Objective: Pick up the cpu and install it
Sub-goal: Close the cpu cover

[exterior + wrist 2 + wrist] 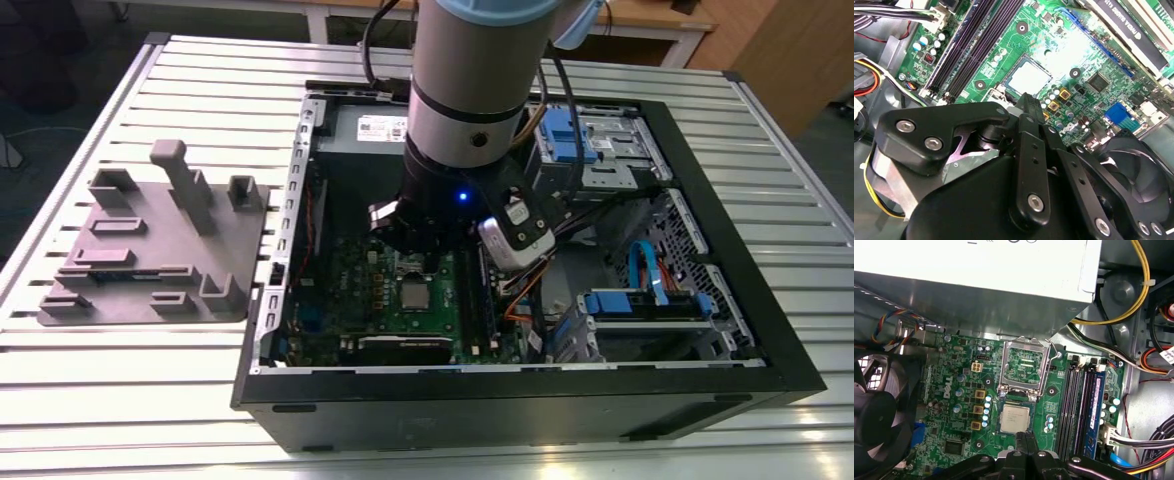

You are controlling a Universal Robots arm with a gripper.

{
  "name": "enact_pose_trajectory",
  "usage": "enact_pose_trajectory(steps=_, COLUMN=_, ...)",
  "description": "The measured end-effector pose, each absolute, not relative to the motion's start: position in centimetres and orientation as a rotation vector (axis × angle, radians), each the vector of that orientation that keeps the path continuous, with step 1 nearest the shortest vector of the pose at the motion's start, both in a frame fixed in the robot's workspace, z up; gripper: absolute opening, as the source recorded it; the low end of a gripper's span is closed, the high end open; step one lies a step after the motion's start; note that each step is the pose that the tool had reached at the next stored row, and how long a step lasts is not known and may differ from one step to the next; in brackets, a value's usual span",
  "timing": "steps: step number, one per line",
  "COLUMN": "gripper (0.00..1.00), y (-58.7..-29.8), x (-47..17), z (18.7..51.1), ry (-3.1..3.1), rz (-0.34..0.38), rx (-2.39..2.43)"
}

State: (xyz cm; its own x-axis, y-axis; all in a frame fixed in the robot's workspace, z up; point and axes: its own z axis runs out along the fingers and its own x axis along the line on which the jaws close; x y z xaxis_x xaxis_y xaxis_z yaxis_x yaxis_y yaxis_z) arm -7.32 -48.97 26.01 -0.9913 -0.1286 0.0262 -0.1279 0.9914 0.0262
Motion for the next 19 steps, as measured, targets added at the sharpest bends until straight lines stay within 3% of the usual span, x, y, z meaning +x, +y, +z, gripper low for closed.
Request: enact_pose_trajectory(steps=19, gripper=0.11, y=-48.97, x=-7.21, z=25.91, ry=-3.081, rz=-0.035, rx=0.441)
